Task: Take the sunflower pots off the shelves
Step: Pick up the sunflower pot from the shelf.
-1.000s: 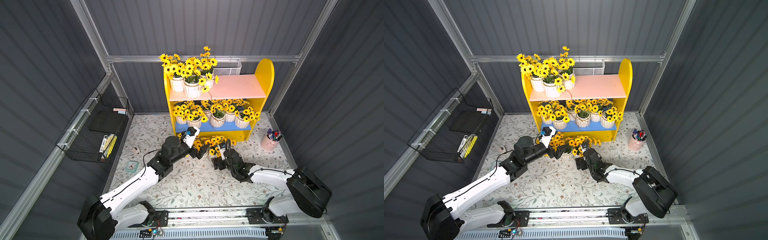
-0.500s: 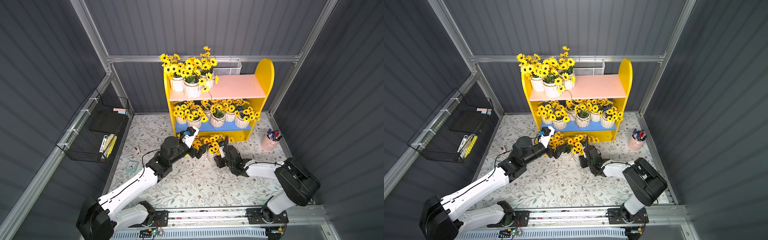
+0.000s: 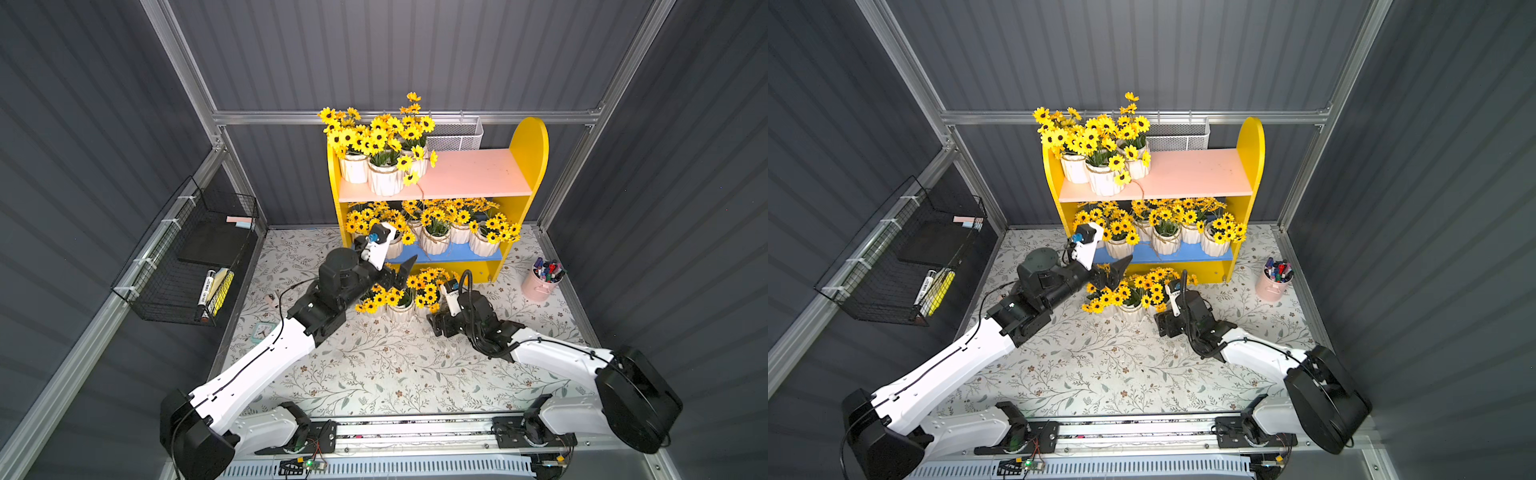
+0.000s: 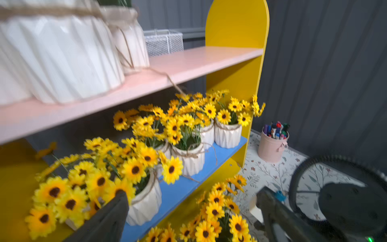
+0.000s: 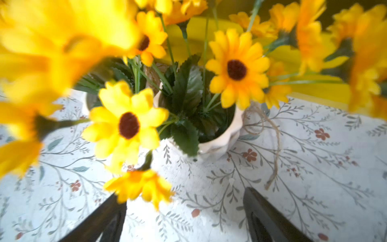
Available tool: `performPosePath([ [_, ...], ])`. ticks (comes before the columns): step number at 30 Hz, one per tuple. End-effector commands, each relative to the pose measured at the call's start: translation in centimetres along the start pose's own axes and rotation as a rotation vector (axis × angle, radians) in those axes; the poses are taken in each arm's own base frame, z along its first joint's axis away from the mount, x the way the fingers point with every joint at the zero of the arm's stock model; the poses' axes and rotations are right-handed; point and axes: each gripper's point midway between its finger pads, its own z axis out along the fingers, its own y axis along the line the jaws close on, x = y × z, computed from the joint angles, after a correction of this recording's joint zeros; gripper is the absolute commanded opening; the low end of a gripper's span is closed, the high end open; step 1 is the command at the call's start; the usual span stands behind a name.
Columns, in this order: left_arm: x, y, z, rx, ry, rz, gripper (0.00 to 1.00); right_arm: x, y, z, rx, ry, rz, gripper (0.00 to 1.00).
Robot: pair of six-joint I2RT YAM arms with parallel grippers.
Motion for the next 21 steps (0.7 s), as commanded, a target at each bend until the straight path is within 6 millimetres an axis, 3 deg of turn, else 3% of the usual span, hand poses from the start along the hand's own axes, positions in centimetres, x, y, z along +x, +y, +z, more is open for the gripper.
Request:
performPosePath([
  [1, -6.5, 1.8, -0.1, -0.087, -0.097, 0.027, 0.99, 2.0, -0.3, -1.7, 0.01, 0.062, 0.018, 0.96],
  [4, -10.7, 2.5, 0.4, -0.113, -0.137, 0.016, 1.0, 0.8, 0.1, -3.3, -0.008, 0.013, 0.023, 0.99],
  [8, -13.3, 3.6, 2.5, -0.171, -0.099, 0.036, 1.0, -0.7, 0.1, -4.9, -0.003, -0.047, 0.038, 0.99],
  [11, -13.8, 4.1, 4.4, -0.189, -0.056, 0.046, 1.0, -1.4, -0.2, -5.6, 0.015, -0.07, 0.033, 0.99],
  [15, -13.0, 5.6, 6.3, -0.227, 0.024, 0.018, 0.99, -2.0, -0.2, -6.1, 0.019, -0.086, 0.032, 0.99],
  [17, -12.6, 6.7, 6.3, -0.268, 0.037, 0.002, 0.99, -2.2, -0.1, -6.3, 0.012, -0.098, 0.034, 0.99],
  [21, -11.5, 6.9, 4.9, -0.283, 0.053, -0.013, 0.99, -2.2, -0.1, -6.3, 0.011, -0.106, 0.031, 0.99],
])
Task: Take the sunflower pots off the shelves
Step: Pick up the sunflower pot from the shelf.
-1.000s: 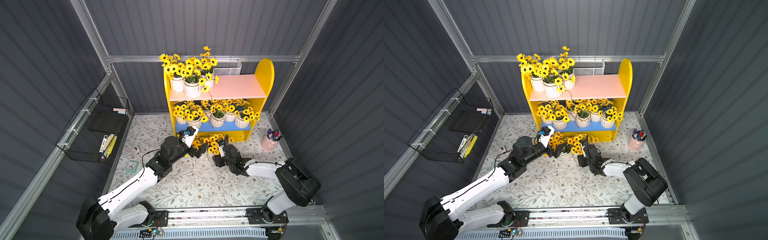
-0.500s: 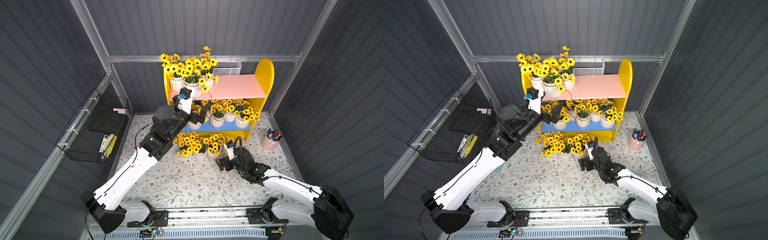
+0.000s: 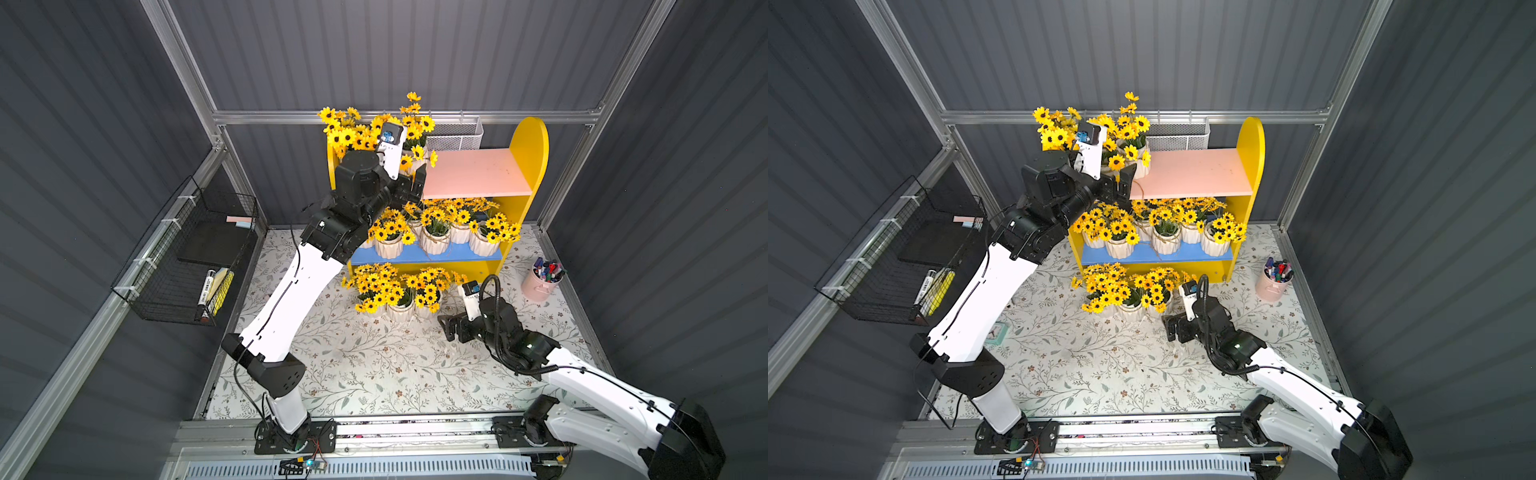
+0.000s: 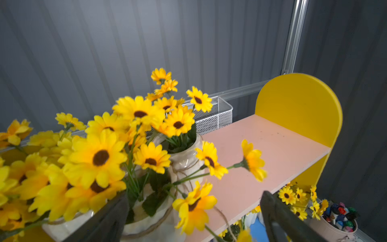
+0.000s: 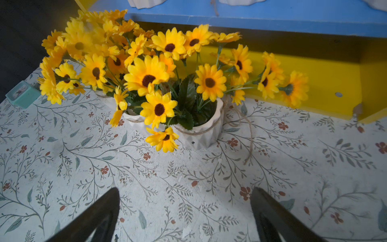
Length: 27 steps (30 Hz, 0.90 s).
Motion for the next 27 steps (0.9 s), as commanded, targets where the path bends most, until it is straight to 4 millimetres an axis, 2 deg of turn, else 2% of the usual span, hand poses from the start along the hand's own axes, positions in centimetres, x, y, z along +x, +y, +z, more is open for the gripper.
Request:
performPosePath([
  [1, 0.2, 1.6, -2.9, -0.042, 0.012, -0.025, 1.0, -0.4, -0.1, -0.4, 0.01, -0.015, 0.009, 0.99],
  [4, 1.1, 2.0, -4.9, -0.045, 0.004, -0.029, 0.99, -0.3, -0.4, -0.4, 0.025, -0.016, 0.011, 0.99],
  [7, 2.6, 2.6, -5.0, -0.066, 0.044, -0.013, 0.99, -0.3, -0.4, -0.4, 0.027, -0.015, 0.008, 0.99],
  [13, 2.4, 4.1, -2.5, -0.063, 0.053, -0.019, 0.99, -0.5, -0.2, -0.4, 0.015, -0.018, 0.007, 0.99],
  [20, 1.7, 4.6, 0.3, -0.067, 0.037, -0.031, 0.99, -0.7, -0.1, -0.6, 0.008, -0.029, 0.007, 0.99],
  [27, 2.6, 4.9, 1.5, -0.068, 0.015, -0.07, 0.99, -0.7, -0.3, -0.9, 0.021, -0.03, 0.001, 0.99],
])
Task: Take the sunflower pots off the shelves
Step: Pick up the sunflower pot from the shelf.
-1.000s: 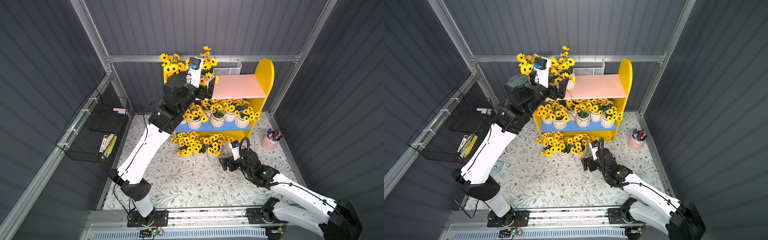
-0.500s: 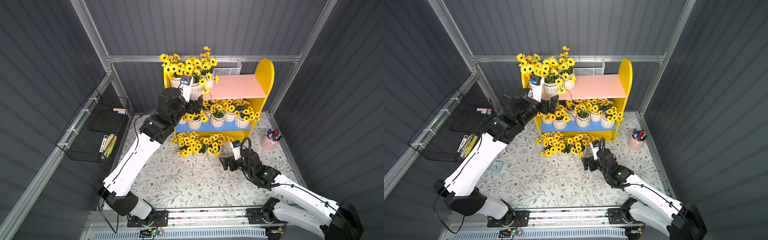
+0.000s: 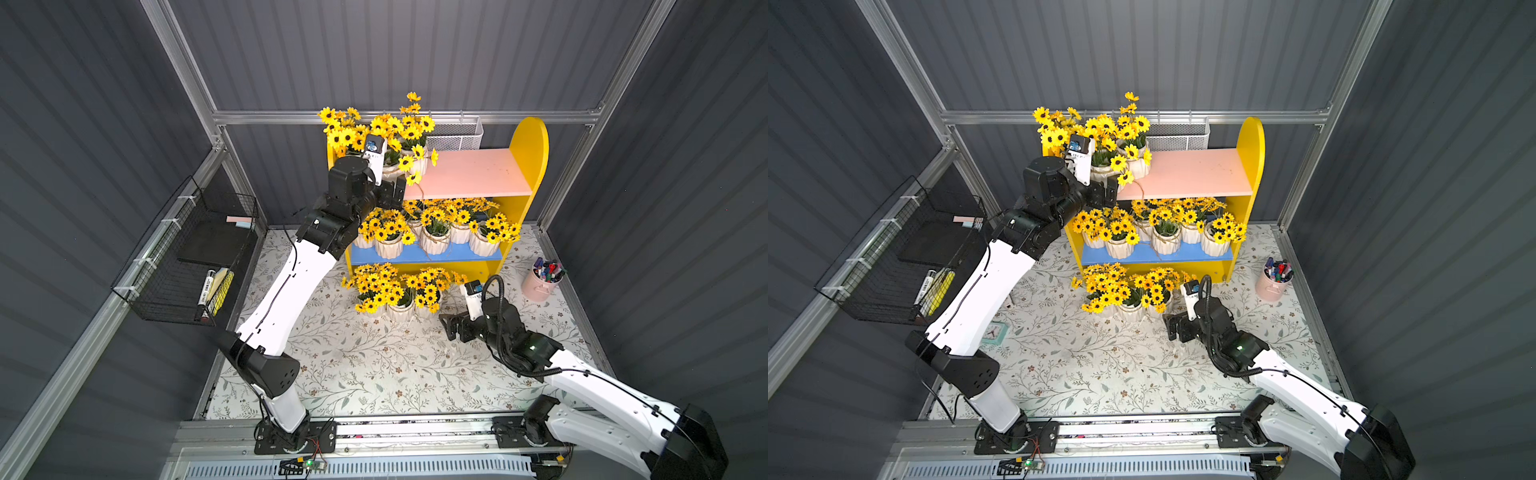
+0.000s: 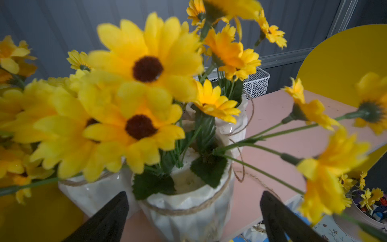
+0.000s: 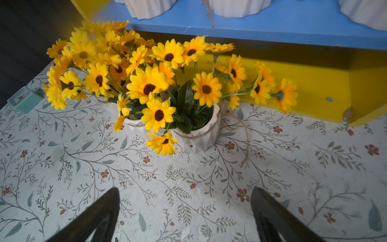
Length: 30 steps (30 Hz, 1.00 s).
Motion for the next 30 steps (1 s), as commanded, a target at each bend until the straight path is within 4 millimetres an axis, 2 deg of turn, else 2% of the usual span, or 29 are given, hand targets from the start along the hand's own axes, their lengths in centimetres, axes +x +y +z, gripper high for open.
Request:
performPosePath([
  [1, -1.5, 0.5, -0.3, 0.0, -0.065, -0.048, 0.99, -0.1, -0.1, -0.4, 0.01, -0.001, 0.0, 0.99],
  [11, -1.3, 1.3, 0.9, -0.047, -0.121, -0.117, 0.99, -0.4, 0.2, -0.7, -0.01, -0.013, -0.002, 0.99],
  [30, -0.4, 1.0, 2.5, -0.047, -0.184, -0.128, 0.99, -0.4, 0.4, -1.1, -0.026, -0.02, -0.003, 0.99],
])
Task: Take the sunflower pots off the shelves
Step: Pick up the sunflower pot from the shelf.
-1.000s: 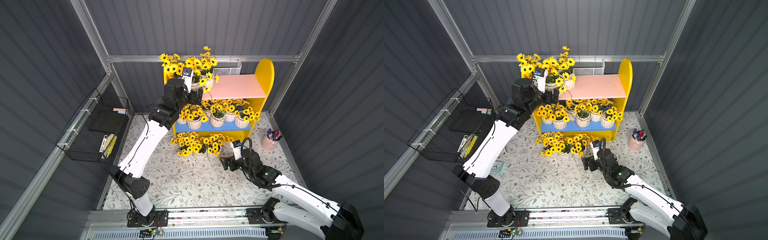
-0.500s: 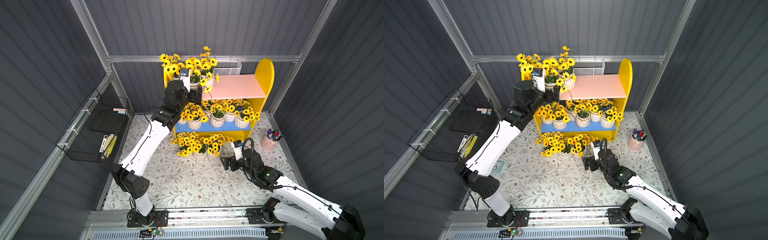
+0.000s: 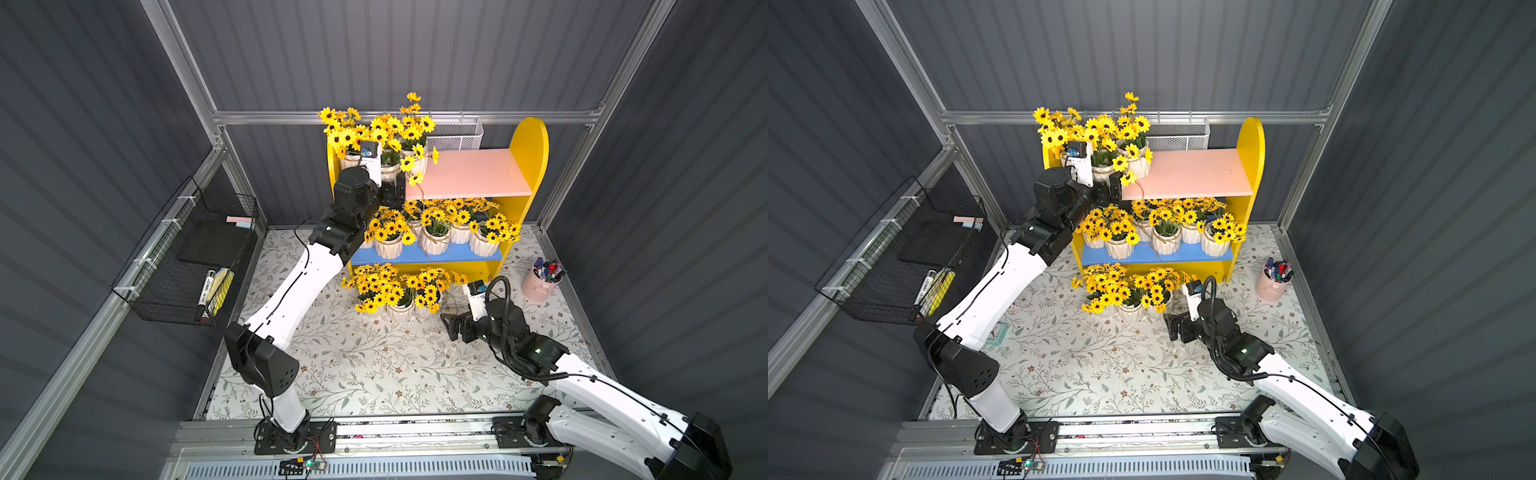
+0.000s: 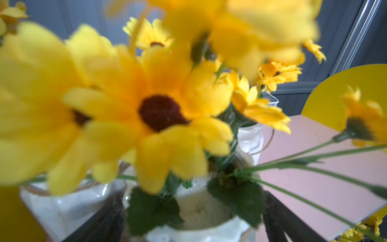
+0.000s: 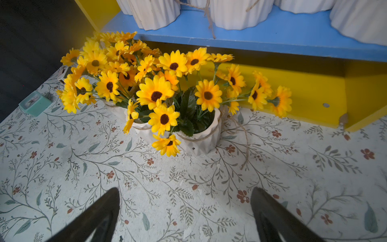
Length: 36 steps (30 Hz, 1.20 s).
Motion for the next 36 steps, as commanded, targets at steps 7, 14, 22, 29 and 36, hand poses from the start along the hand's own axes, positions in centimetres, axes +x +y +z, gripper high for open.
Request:
performPosePath([
  [7, -0.2, 0.7, 1.0, -0.04, -0.041, 0.018, 1.0, 0.2, 0.2, -0.3, -0.009, 0.001, -0.002, 0.99],
  [14, 0.2, 0.6, 1.6, -0.036, -0.054, 0.018, 0.99, 0.3, 0.0, -0.4, -0.005, 0.001, -0.003, 0.99],
  [22, 1.0, 1.0, 2.5, -0.072, -0.055, 0.042, 0.99, 0.3, -0.1, -0.4, -0.002, -0.004, -0.002, 0.99],
  [29, 1.8, 1.6, 2.7, -0.103, -0.042, 0.074, 0.98, 0.4, -0.1, -0.4, 0.0, -0.005, -0.004, 0.99],
  [36, 1.3, 1.4, 2.5, -0.093, -0.058, 0.086, 0.88, 0.5, 0.0, -0.4, -0.011, -0.007, -0.003, 0.99],
])
